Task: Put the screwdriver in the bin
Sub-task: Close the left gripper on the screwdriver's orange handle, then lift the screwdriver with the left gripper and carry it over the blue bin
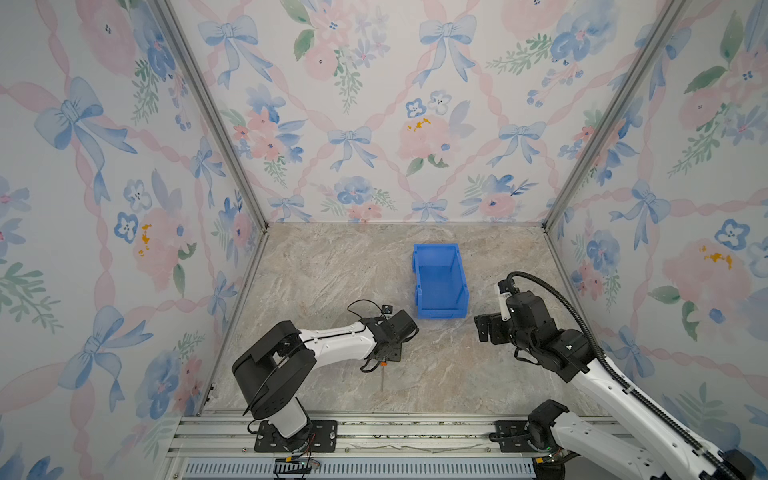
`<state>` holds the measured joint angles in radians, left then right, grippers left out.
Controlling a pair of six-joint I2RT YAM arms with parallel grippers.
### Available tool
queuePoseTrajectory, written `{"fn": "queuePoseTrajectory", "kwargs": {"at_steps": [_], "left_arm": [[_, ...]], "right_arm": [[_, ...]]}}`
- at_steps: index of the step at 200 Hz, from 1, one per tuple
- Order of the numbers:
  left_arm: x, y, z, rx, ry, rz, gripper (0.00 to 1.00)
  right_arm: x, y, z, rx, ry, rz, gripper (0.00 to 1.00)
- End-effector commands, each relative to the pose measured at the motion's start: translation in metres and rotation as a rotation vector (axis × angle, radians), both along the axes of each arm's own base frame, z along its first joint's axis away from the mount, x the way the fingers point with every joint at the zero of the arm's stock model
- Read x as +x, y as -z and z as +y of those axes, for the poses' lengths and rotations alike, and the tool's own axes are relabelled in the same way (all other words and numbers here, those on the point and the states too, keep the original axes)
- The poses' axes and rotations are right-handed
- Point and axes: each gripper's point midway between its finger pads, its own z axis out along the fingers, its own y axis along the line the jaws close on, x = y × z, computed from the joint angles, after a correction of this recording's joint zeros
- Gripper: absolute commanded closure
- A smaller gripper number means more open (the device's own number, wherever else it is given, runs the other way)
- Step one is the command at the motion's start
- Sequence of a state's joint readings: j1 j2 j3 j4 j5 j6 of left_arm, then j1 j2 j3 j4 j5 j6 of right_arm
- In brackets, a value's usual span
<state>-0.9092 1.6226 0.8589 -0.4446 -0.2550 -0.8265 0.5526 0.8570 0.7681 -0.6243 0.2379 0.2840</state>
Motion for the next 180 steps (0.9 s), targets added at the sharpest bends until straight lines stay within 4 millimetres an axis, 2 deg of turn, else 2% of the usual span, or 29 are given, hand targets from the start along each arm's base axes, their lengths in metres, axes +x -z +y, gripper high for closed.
{"fn": "queuePoseTrajectory", "kwargs": {"at_steps": [1,43,82,111,135,180], "left_arm": [[-0.005,0.010,0.004,0.044,-0.009,0.030,0.50],[-0.008,0.012,0.004,0.037,-0.033,0.037,0.74],[-0.006,0.000,-0.001,0.001,-0.038,0.013,0.93],[0.003,-0.024,-0.016,-0.042,-0.023,-0.057,0.94],[0.015,-0.051,-0.036,-0.098,-0.010,-0.116,0.94],[0.055,-0.105,-0.089,-0.169,0.069,-0.230,0.94]], "right_arm": [[-0.002,0.003,-0.003,0.004,-0.007,-0.002,0.03],[-0.001,-0.004,-0.008,0.007,0.000,-0.018,0.03],[-0.002,-0.007,-0.012,0.019,0.001,-0.025,0.03],[-0.006,-0.012,-0.016,0.038,0.006,-0.042,0.03],[-0.008,-0.011,-0.019,0.056,0.019,-0.042,0.03],[-0.001,-0.008,-0.025,0.066,0.053,-0.037,0.03]]}}
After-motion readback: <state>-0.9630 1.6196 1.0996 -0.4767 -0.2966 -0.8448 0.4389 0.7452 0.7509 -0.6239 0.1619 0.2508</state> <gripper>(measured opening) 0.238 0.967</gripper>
